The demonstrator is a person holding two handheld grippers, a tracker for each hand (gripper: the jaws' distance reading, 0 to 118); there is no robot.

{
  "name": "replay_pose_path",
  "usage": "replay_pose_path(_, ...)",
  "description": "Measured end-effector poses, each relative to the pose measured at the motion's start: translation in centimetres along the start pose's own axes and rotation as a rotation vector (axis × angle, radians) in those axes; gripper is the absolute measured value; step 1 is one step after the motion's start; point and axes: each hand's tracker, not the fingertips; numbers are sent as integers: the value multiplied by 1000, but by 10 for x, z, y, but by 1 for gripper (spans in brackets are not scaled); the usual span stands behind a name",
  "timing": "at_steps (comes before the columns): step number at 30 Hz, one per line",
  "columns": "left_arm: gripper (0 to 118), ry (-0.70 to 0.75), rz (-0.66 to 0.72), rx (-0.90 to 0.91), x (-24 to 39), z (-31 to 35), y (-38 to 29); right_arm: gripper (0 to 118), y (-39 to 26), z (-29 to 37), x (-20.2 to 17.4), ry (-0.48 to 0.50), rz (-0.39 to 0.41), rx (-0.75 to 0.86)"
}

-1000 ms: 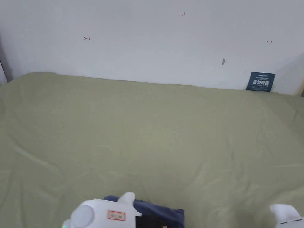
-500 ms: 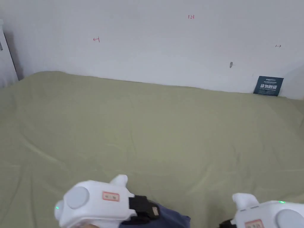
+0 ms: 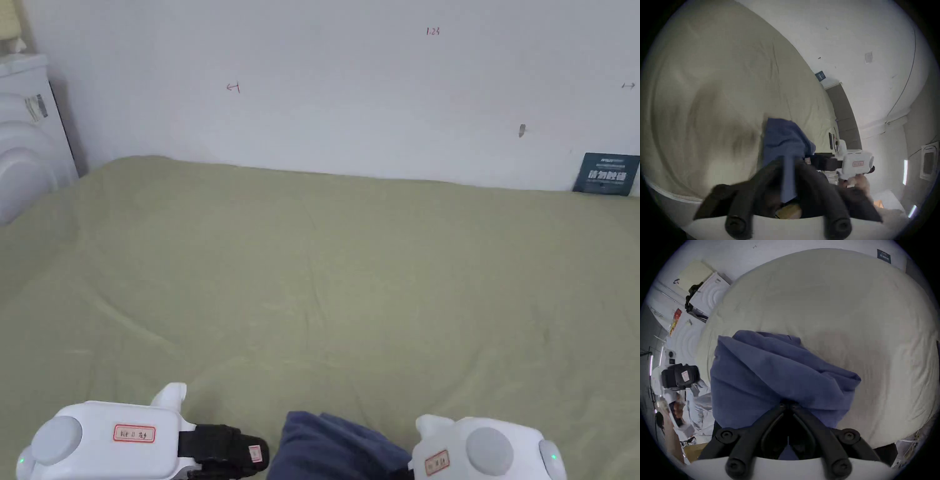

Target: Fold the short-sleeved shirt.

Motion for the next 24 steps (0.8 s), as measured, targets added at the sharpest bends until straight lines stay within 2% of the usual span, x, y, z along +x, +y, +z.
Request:
replay_pose_path(1,101,-27,3,-27,-5,-5,1,0,1,-2,2,5,1,-5)
replay_pose_path(2,117,-34,6,-28,-7,-10,1,0,1,-3,2,9,-6,-8)
replay_pose_path(5,118,-132,5,-25,-17,-23,1,0,0,-4,-2,-1,-1,-6)
replay_pose_path(11,118,-84,7,-166,-33,-68,4,0,1,-4,-1,-2,12,-10)
replay_pose_path(13,118,-228,-51,-100,-31,-71,0,0,-1,-4,2,11,0,-1)
replay_pose_path(14,116,-235,-46,-110,-31,-75,-1,0,-2,-3,4,20,-2,3)
replay_pose_path(15,114,-230,-19,-141,-31,-80,-3,0,-3,-2,6,31,-4,8)
replay_pose_path(16,106,-234,-6,-150,-31,-81,-6,0,-4,-3,8,42,-10,12)
replay_pose_path(17,85,-229,-6,-149,-31,-82,-9,0,-4,-2,10,51,-18,15)
replay_pose_path(19,30,-117,-38,-158,-34,-83,-11,0,-5,-1,14,69,-28,23)
replay_pose_path(20,30,-105,-40,-164,-36,-84,-13,0,-6,0,16,78,-30,27)
replay_pose_path(22,30,-213,61,-154,-42,-80,-13,0,-8,0,18,98,-42,39)
replay_pose_path(24,30,-191,9,-156,-40,-79,-11,0,-10,0,19,109,-49,47)
